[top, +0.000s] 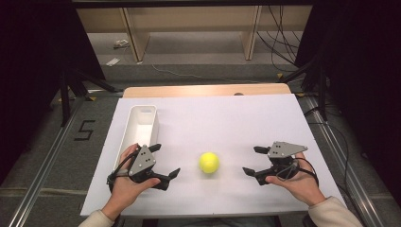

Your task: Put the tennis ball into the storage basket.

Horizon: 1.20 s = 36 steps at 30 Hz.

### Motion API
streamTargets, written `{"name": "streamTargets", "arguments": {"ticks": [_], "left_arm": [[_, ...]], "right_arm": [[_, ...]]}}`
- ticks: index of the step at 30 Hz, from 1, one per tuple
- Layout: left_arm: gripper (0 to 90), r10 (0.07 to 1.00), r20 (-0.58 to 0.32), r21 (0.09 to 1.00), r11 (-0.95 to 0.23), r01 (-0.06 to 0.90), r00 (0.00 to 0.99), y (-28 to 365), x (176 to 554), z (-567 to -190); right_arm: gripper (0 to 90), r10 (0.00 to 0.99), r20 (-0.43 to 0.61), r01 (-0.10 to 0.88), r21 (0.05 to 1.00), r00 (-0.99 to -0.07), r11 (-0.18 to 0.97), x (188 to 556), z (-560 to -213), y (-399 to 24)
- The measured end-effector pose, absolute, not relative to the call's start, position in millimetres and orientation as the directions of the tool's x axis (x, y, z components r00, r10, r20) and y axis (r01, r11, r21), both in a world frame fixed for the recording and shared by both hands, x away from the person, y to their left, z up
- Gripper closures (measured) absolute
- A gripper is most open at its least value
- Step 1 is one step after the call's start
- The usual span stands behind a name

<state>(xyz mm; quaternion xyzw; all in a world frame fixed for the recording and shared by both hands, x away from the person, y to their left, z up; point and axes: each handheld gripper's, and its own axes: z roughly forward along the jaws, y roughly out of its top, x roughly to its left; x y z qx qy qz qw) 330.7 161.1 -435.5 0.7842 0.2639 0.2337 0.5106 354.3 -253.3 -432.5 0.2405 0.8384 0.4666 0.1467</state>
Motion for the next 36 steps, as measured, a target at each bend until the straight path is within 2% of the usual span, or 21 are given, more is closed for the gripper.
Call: {"name": "streamTargets", "arguments": {"ticks": [36], "left_arm": [[0.0,0.652,0.1,0.923,-0.342,0.174,0.752,160.5,330.2,-435.4]], "right_arm": [[15.5,0.517,-0.023,0.258,0.847,-0.856,0.465,358.4,-436.9,-224.6]]}}
